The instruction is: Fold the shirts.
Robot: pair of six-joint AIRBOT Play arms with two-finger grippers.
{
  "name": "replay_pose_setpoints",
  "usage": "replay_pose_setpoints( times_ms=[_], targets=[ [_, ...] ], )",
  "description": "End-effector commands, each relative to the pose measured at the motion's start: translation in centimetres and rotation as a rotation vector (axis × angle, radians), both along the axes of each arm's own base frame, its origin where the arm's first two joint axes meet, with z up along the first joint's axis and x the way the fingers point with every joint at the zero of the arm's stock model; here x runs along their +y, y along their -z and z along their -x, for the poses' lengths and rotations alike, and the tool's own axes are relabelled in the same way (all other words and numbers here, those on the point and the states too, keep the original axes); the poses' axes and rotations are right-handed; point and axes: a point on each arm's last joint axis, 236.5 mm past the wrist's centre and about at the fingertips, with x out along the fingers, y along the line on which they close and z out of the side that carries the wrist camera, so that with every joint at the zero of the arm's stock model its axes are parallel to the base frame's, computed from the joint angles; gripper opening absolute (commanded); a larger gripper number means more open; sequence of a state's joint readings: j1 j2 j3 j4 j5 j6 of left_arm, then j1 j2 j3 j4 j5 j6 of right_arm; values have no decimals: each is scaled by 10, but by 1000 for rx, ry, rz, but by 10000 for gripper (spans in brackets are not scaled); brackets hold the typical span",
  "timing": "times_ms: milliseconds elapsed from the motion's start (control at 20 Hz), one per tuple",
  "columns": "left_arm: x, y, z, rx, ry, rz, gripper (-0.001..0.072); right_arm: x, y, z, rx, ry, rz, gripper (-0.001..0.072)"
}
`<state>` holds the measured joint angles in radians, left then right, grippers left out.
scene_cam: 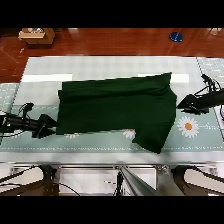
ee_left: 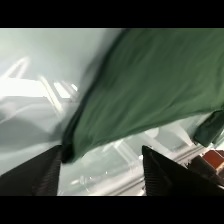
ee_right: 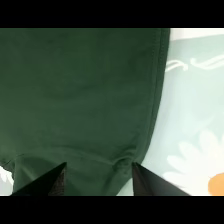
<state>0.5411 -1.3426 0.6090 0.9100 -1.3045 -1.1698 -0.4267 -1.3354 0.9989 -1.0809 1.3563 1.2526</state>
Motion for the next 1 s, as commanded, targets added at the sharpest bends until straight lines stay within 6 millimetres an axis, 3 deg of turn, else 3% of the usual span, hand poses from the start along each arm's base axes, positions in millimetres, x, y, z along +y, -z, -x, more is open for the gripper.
replay_pose_setpoints(
  times_ms=[0,100,150,300,450,550,650,950],
  targets=[
    [-6,14,-12,-14,-4,-47,477,4,-2,1,2,-1,-16,488],
    [-14,18,-8,9,21,-31,122,5,-9,-1,-23,4,-18,488],
    [-15,18,-6,15,27,-23,25,3,-14,-2,-40,7,-8,488],
    [-14,15,-3,22,25,-7,24,-22,-19,12,-27,40,40,492],
    [-11,11,1,21,26,16,24,-35,-5,55,77,140,-26,492],
    [-9,11,1,20,17,21,24,-19,10,81,110,182,-96,492],
    [-8,11,1,19,17,22,24,-2,27,96,106,206,-111,492],
    [-9,10,2,16,24,26,24,25,53,93,46,315,-192,490]
  ],
)
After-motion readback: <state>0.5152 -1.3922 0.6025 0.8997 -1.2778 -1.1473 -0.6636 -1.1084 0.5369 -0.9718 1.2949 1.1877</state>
